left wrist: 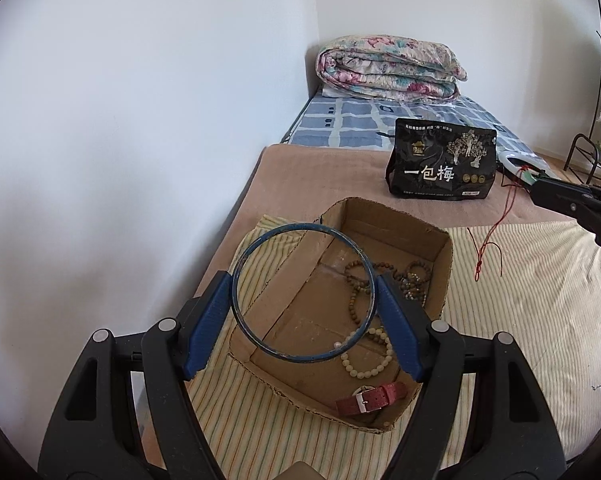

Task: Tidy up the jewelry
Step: 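Open both tools to release the bangle and jade pendant into the box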

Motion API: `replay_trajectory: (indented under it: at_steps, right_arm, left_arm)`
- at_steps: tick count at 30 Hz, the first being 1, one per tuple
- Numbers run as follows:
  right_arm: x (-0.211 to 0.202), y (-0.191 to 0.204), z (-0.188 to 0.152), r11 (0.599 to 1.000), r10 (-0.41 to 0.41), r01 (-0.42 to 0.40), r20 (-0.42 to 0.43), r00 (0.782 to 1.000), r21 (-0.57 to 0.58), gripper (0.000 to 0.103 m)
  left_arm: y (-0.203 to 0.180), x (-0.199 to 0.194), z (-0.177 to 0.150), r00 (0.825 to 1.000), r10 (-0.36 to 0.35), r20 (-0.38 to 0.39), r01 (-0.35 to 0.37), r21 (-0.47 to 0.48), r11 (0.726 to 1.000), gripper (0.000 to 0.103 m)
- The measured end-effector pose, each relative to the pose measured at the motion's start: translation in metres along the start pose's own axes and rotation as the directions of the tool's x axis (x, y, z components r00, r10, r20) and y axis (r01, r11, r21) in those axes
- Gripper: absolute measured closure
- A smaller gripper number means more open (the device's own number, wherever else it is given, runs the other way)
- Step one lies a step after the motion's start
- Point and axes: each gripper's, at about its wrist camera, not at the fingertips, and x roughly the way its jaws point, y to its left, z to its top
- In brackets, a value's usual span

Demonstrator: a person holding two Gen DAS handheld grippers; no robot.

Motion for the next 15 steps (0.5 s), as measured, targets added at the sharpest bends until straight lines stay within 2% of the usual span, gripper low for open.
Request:
replay_trajectory:
  at_steps: [15]
  right_arm:
    - [0.056,0.016,-0.003,1.000,0.009,-0.010,-0.071,0.997,-0.008,0.086]
  left_arm:
    - [0.009,0.026,-0.004,0.998,-0.026,-0.053,0.024,-0.032,0.999,0.029]
